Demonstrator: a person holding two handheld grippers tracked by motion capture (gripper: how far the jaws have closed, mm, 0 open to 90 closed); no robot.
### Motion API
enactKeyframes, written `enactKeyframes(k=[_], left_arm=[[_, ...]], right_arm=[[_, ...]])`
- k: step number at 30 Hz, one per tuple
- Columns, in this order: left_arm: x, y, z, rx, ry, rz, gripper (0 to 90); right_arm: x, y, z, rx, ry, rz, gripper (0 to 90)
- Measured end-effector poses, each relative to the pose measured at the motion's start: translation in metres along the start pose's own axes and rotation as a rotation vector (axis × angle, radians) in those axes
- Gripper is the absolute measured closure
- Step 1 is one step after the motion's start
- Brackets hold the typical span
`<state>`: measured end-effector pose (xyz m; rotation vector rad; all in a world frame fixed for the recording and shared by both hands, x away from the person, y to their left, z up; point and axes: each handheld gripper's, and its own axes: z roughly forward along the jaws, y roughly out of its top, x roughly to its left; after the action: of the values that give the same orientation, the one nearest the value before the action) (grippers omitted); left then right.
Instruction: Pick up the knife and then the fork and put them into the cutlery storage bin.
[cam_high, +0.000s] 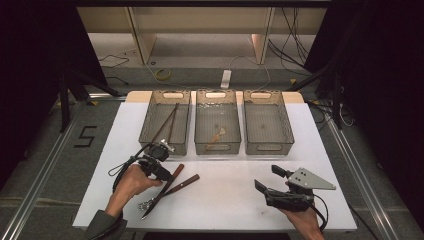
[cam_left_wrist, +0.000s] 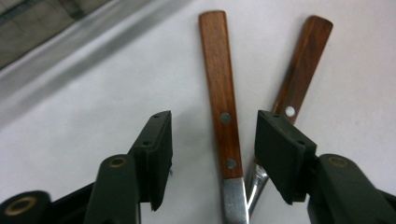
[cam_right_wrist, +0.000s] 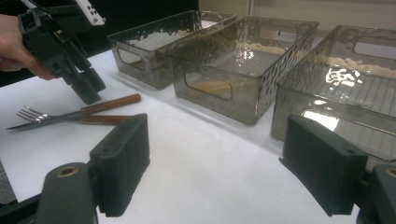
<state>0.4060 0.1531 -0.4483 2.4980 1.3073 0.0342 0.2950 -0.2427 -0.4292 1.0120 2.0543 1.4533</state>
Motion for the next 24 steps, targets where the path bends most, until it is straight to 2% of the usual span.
enactKeyframes(k=[7,11,14,15,21,24], left_arm=[[-0.004,-0.007,0.008,-0.006,0.002,0.001,54.9],[-0.008,-0.008,0.010,-0.010,0.004,0.018,58.1],[-0.009,-0.008,0.012,0.004,0.007,0.032,60.7],[-0.010,-0.008,0.014,0.015,0.020,0.038,61.8],[-0.011,-0.009,0.014,0.008,0.039,0.041,66.4],[-0.012,-0.010,0.015,0.002,0.062,0.065,69.4]], right_arm=[[0.000,0.000,0.000,-0.004,0.001,0.001,23.5],[0.001,0.000,0.000,0.001,0.002,-0.001,23.4],[0.001,0.000,0.000,0.003,0.003,-0.003,23.5],[0.001,0.000,0.000,0.003,0.003,-0.002,23.4],[0.001,0.000,0.000,0.002,0.002,-0.001,23.5],[0.001,0.000,0.000,0.004,0.003,-0.005,23.5]])
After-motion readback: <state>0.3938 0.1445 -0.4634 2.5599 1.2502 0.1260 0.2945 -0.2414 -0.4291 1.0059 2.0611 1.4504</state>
